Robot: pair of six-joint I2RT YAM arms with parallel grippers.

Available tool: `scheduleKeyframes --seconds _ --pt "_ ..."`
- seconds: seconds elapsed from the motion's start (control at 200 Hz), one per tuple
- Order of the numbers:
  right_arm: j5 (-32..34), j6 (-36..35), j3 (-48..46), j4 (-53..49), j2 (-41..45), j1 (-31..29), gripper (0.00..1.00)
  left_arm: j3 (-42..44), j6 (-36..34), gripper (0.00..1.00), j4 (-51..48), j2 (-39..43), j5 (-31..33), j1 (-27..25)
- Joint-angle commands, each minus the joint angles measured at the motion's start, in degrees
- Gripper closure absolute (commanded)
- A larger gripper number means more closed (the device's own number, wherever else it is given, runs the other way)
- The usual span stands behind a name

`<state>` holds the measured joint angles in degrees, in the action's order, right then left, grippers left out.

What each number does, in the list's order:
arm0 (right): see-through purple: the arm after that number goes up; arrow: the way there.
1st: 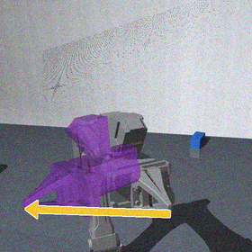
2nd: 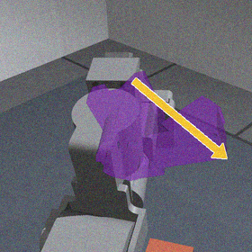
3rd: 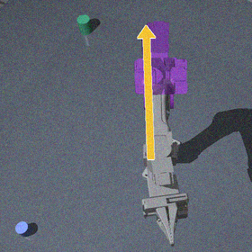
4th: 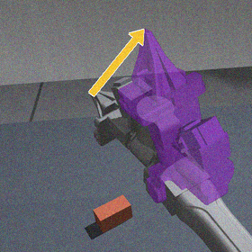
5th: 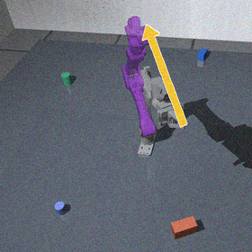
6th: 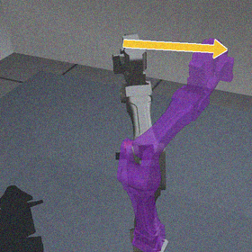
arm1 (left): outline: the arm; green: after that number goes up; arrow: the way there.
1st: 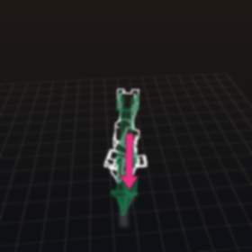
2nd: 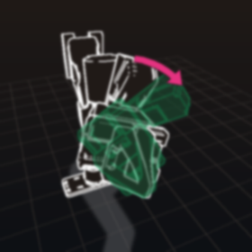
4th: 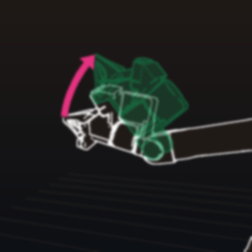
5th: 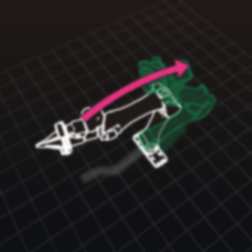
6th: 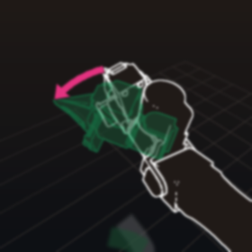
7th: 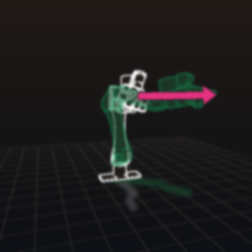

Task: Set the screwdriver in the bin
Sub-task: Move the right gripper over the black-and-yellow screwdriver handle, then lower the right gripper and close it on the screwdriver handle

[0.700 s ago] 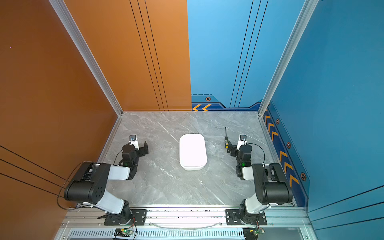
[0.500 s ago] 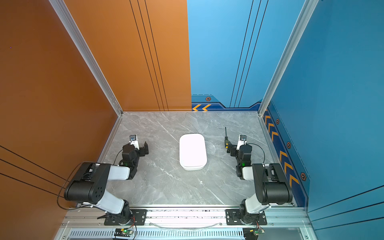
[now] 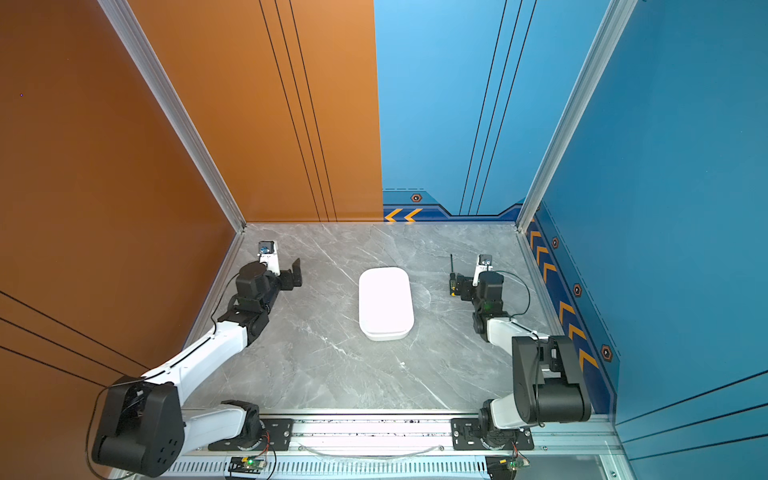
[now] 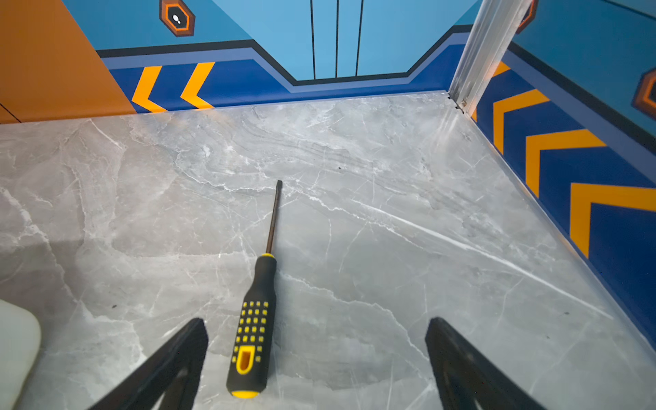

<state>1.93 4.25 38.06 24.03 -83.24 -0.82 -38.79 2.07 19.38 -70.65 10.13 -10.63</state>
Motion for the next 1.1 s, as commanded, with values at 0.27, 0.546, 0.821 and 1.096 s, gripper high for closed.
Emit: scheduleKeyframes --seconds 0.27,0.546,0.821,1.096 --pt "-7.7 6.8 29.1 -45.9 -10.8 -1.8 0.08 -8.9 5.8 0.02 -20.4 -7.4 -14.1 -3.9" --pt "-8.5 7.1 36.0 -54.4 -18.8 -2.3 0.17 -9.3 6.5 0.02 -21.0 -10.6 -17.0 -6.3" --pt "-9.1 6.4 35.0 -55.9 -22.5 -3.1 0.2 -9.5 6.1 0.02 -22.7 -10.7 -17.3 -6.4" --pt "-6.0 6.0 40.4 -60.5 -27.3 -3.7 0.2 -9.6 6.1 0.02 -24.4 -11.1 -16.7 -6.6"
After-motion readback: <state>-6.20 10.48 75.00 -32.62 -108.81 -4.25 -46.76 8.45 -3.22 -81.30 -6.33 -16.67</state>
